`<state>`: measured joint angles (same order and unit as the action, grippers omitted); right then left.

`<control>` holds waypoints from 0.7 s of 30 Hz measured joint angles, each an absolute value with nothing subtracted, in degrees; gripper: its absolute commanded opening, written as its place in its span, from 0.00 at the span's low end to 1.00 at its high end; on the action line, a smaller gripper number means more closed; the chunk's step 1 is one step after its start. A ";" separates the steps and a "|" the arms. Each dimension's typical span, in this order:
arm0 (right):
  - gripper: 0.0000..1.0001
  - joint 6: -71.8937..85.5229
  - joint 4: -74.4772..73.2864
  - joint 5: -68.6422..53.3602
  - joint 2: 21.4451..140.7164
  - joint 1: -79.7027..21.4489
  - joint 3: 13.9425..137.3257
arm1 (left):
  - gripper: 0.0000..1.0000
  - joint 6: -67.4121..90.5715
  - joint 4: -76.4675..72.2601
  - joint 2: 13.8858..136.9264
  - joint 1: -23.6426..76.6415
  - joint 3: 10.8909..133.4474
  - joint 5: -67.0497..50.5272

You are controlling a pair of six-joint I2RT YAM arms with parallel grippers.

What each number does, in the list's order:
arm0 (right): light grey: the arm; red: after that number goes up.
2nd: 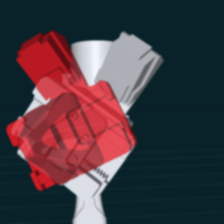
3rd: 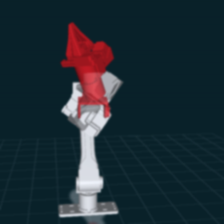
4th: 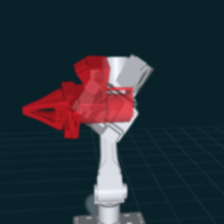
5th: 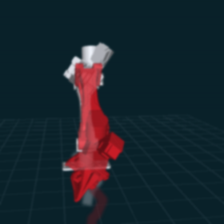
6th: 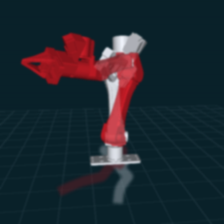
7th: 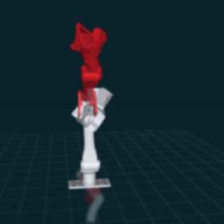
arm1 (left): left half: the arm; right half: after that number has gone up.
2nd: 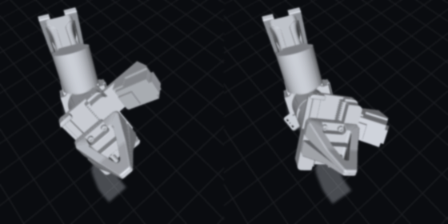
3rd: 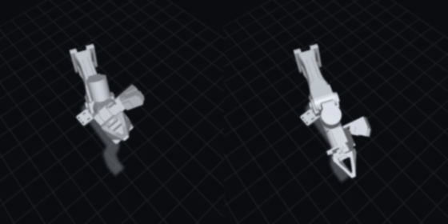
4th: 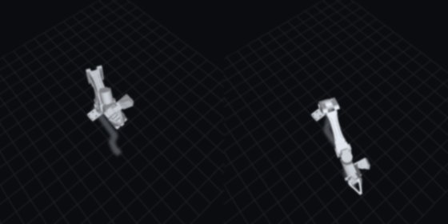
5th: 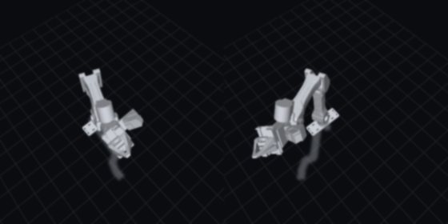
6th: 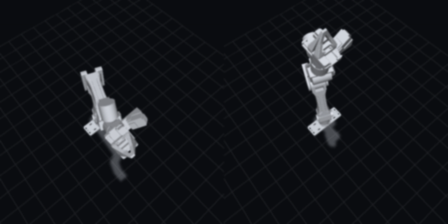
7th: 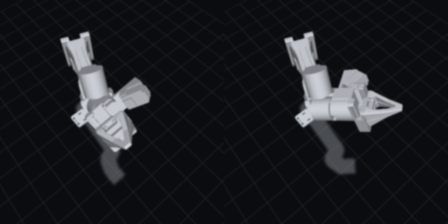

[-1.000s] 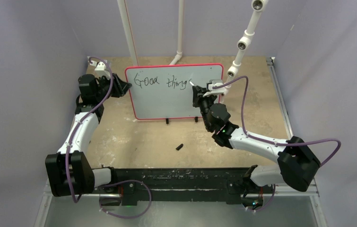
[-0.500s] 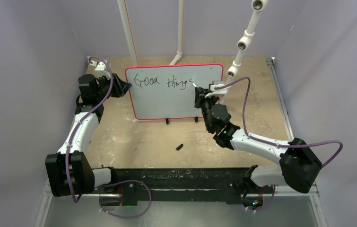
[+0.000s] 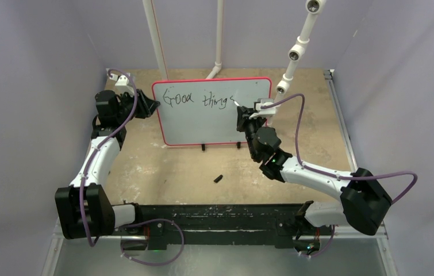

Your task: Write a sentence on the whiteboard

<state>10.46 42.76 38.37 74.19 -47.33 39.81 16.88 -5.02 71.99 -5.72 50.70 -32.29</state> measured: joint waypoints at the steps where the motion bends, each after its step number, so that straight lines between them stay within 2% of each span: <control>1: 0.00 10.46 42.76 38.28 74.19 -47.33 39.81 | 0.29 16.88 -5.02 71.99 -5.72 50.70 -32.29; 21: 0.00 9.65 42.61 33.34 74.32 -47.18 39.83 | 0.30 16.86 -5.02 71.99 -5.72 50.70 -32.29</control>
